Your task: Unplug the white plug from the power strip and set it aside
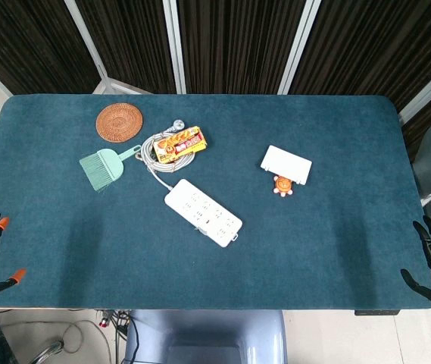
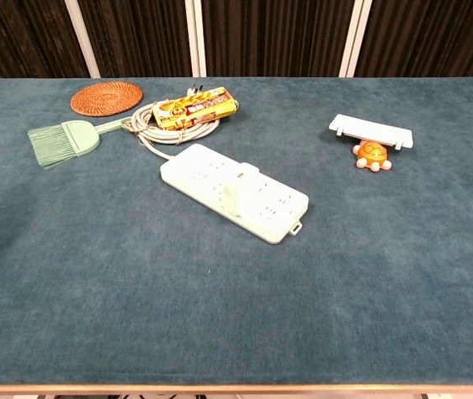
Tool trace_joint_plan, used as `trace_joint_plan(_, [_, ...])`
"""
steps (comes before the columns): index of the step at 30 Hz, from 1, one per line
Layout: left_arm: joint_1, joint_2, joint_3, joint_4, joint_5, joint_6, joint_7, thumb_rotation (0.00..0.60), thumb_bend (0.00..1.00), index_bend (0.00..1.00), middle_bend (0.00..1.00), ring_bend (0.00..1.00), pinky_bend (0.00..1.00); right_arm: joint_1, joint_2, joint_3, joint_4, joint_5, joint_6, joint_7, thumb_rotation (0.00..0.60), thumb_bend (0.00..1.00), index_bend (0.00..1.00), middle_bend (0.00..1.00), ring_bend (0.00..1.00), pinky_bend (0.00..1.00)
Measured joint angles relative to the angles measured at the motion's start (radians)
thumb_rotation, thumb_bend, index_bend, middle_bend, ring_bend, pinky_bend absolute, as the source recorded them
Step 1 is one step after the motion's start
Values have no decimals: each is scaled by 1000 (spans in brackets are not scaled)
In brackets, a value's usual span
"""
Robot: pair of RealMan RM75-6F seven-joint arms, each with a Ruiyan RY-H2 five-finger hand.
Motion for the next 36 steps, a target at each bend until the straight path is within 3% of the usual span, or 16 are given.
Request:
trace_joint_plan(9, [-3,-4,5,2,7,-6,7,600,0,0,7,0,0,2,0,-3,-1,-7,-1,-3,600,301,0,0,0,0])
trace_joint_plan(19, [-19,-3,6,-35,21,-23,44,600,0,2,8,0,0,28,-6,-22,-5,-100,9,2,600,311,0,0,0,0])
trace_joint_plan(27, [-93,16,-27,-161,35,-97,141,600,9,23,21,0,0,106,-29,-28,-54,-196,-48,-120,600,534,0,0,0,27])
trace_joint_plan(36, [-241,23,-94,-359,9,-291,317,600,10,35,39,0,0,232,-105,-30,-132,-262,-258,-328,600,684,13,27,46,96])
